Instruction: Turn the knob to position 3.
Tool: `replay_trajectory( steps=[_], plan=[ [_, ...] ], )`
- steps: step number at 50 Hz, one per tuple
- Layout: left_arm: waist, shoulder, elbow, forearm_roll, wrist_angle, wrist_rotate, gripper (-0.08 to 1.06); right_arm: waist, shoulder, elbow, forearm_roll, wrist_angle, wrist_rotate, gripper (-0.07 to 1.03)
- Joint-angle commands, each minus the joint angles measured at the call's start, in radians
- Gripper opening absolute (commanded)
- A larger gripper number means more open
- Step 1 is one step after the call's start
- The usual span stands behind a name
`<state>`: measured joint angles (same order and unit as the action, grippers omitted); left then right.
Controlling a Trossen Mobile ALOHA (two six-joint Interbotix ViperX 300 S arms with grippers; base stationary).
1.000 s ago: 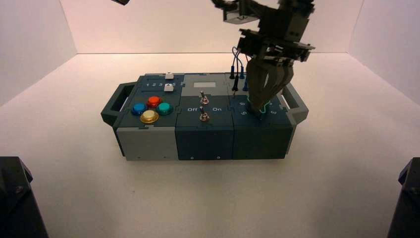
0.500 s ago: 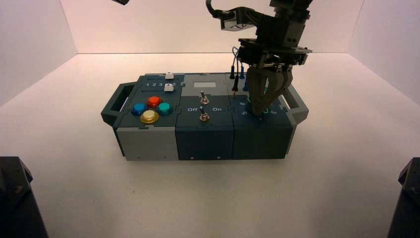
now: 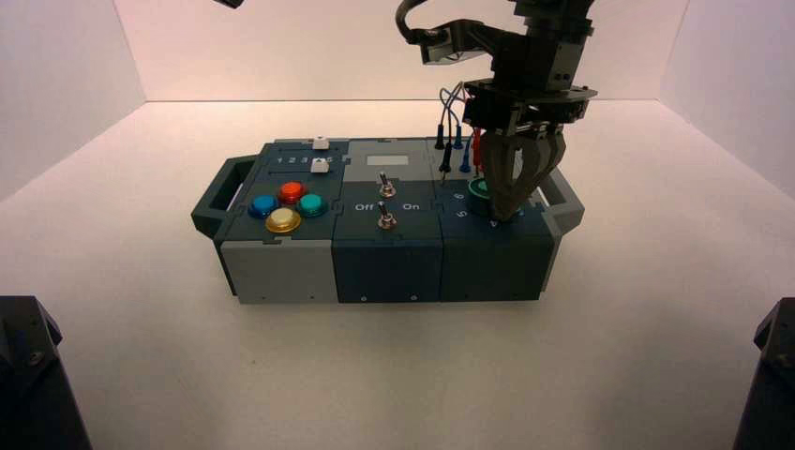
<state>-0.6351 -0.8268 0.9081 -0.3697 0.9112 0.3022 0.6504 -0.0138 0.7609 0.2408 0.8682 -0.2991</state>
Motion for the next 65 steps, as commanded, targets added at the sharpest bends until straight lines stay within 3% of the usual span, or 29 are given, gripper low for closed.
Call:
replay_trajectory(
  steps=[1, 65],
  plan=[
    [-0.003, 0.000, -0.015, 0.000, -0.005, 0.002, -0.03, 0.003, -0.029, -0.020, -0.008, 0.003, 0.000, -0.02],
    [-0.005, -0.005, -0.014, -0.002, 0.003, 0.002, -0.03, 0.002, -0.038, -0.026, -0.067, 0.034, 0.000, -0.02]
  ],
)
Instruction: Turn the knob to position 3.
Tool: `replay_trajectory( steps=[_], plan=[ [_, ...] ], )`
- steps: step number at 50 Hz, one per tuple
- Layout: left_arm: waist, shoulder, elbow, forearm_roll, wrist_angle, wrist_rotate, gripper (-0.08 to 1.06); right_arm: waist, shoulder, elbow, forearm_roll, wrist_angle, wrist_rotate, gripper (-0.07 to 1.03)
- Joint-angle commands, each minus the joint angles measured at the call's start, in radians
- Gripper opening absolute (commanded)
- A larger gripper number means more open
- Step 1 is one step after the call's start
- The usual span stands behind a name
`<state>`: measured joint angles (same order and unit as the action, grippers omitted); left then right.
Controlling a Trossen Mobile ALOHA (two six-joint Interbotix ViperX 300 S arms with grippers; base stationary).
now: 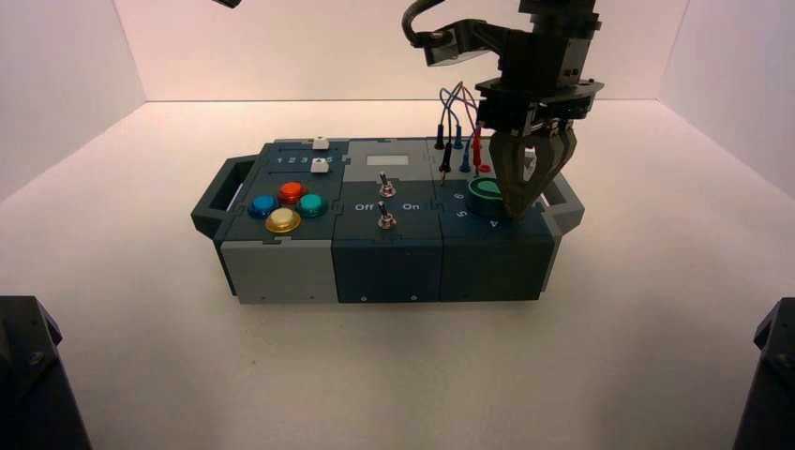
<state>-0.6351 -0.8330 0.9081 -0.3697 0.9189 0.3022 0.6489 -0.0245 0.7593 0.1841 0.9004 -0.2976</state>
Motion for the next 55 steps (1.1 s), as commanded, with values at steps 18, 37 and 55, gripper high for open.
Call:
replay_trajectory(
  steps=[18, 37, 55],
  plan=[
    [-0.003, 0.000, -0.014, -0.002, -0.002, 0.002, -0.03, 0.003, -0.028, -0.020, -0.038, 0.002, -0.003, -0.02],
    [-0.005, -0.002, -0.014, 0.000, -0.002, 0.002, -0.03, 0.003, -0.028, -0.020, -0.058, 0.002, -0.003, -0.02],
    [-0.005, -0.003, -0.014, -0.002, -0.002, 0.002, -0.03, 0.003, -0.032, -0.026, -0.060, 0.018, -0.003, -0.02]
  ],
)
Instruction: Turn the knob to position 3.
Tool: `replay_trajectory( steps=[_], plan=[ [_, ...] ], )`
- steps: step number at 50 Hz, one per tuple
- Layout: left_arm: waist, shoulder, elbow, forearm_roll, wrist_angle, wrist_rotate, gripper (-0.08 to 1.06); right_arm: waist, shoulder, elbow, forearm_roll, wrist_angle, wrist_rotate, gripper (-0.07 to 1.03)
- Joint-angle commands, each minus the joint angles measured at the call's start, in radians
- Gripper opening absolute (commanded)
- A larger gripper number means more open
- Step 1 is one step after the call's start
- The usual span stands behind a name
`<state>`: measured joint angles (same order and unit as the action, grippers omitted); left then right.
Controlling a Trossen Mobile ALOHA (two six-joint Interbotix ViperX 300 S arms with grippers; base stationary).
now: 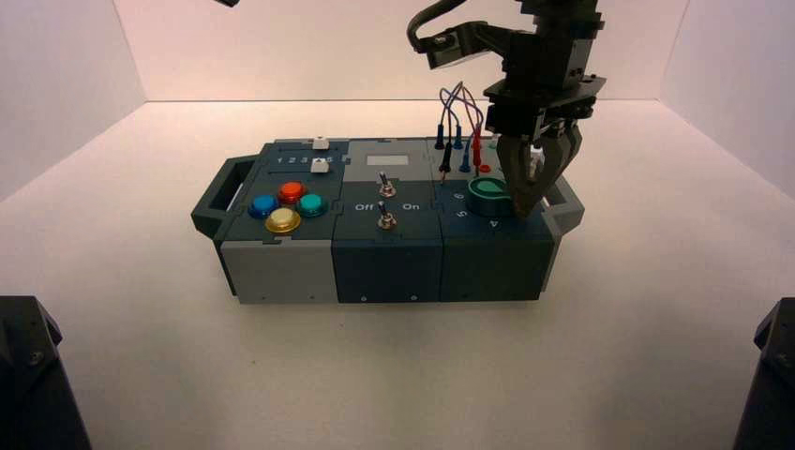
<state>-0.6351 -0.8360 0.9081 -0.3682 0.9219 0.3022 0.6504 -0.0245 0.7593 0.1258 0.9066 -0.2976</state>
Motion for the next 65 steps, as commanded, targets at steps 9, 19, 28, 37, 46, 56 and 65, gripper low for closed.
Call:
replay_trajectory(
  steps=[9, 19, 28, 37, 46, 56, 65],
  plan=[
    [-0.005, 0.000, -0.014, -0.003, -0.003, 0.002, -0.03, 0.002, -0.069, -0.028, 0.000, 0.021, -0.002, -0.02],
    [-0.005, 0.000, -0.014, -0.003, -0.003, 0.002, -0.03, -0.005, -0.130, -0.025, 0.000, 0.043, 0.003, -0.02],
    [-0.005, 0.000, -0.014, -0.002, -0.003, 0.002, -0.03, -0.014, -0.179, -0.015, -0.002, 0.061, 0.005, -0.02],
    [-0.005, 0.000, -0.014, -0.003, 0.005, 0.002, -0.03, -0.026, -0.209, -0.003, -0.002, 0.072, 0.005, -0.02],
    [-0.005, -0.005, -0.012, -0.002, 0.008, 0.002, -0.03, -0.028, -0.225, 0.011, -0.002, 0.072, 0.006, -0.02],
    [-0.003, -0.011, -0.012, -0.002, 0.040, 0.003, -0.03, -0.028, -0.242, 0.018, -0.002, 0.072, 0.012, -0.02],
    [-0.005, -0.011, -0.011, 0.011, 0.052, 0.003, -0.03, -0.041, -0.268, 0.032, -0.002, 0.072, 0.012, -0.02]
  ],
)
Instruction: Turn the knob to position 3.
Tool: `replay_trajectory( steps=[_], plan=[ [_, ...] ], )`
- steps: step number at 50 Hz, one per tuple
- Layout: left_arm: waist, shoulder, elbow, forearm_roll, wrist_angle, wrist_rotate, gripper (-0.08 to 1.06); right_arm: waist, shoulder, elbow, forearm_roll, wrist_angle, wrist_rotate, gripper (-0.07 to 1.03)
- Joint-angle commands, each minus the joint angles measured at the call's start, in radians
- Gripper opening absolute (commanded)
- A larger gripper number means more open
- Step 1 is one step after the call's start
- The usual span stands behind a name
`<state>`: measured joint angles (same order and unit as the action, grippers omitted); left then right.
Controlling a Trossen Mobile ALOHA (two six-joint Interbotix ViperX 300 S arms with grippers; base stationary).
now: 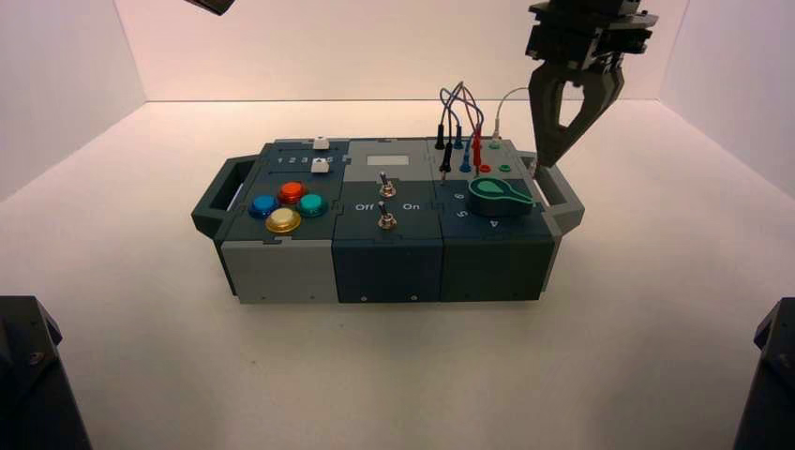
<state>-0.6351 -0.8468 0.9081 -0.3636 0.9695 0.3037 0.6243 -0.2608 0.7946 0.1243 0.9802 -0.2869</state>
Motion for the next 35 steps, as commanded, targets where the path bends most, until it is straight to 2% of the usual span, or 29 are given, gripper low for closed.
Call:
replay_trajectory(
  steps=[1, 14, 24, 35],
  plan=[
    [-0.003, 0.000, -0.011, 0.006, 0.006, 0.002, -0.03, -0.021, -0.037, 0.000, 0.000, -0.002, 0.002, -0.02],
    [-0.003, 0.011, -0.005, 0.006, -0.002, 0.000, -0.03, -0.080, -0.112, 0.018, 0.003, -0.008, 0.002, -0.02],
    [-0.005, 0.009, -0.011, 0.002, -0.084, -0.032, -0.03, -0.087, -0.160, -0.009, 0.014, -0.006, 0.015, -0.02],
    [-0.003, 0.026, -0.014, 0.005, -0.104, -0.034, -0.03, -0.101, -0.175, -0.020, 0.011, 0.000, 0.026, -0.02]
  ],
)
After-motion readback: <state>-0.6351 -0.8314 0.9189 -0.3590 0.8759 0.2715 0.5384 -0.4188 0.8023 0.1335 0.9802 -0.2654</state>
